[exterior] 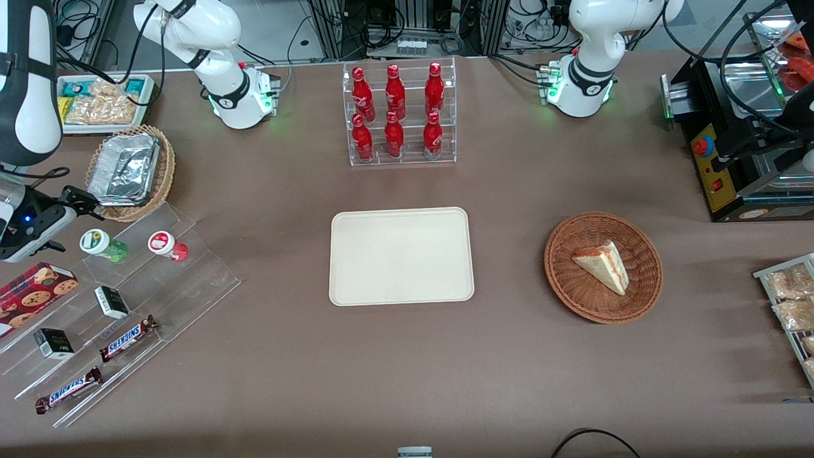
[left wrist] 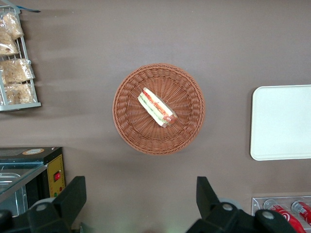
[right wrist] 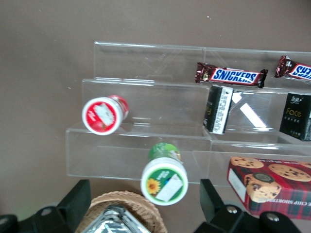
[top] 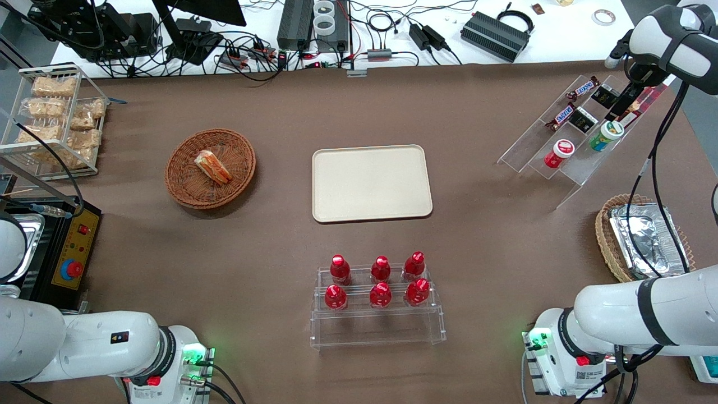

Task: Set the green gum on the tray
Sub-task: 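Close the right gripper around the green-lidded gum bottle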

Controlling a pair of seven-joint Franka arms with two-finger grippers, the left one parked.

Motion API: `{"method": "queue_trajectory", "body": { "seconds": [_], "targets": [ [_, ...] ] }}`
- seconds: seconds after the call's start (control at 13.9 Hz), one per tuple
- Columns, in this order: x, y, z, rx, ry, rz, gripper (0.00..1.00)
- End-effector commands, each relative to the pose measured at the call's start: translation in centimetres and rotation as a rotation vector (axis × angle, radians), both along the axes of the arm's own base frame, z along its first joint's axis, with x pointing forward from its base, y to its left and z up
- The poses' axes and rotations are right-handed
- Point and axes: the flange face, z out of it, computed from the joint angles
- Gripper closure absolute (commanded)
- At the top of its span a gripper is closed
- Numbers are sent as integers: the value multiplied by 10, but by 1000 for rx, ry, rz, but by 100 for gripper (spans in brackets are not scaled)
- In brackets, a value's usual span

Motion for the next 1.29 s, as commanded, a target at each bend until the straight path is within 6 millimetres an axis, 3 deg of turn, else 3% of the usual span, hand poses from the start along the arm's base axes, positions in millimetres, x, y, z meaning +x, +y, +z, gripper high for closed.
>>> {"method": "queue_trajectory", "body": {
  "seconds": [0.0,1.15,1.22],
  "targets": [
    [-2,-15,-17,-28,-19,37,0],
    [-12,-32,-73,-20,-21,59,0],
    [-11,-32,-76,-18,-17,67,6]
  ]
}}
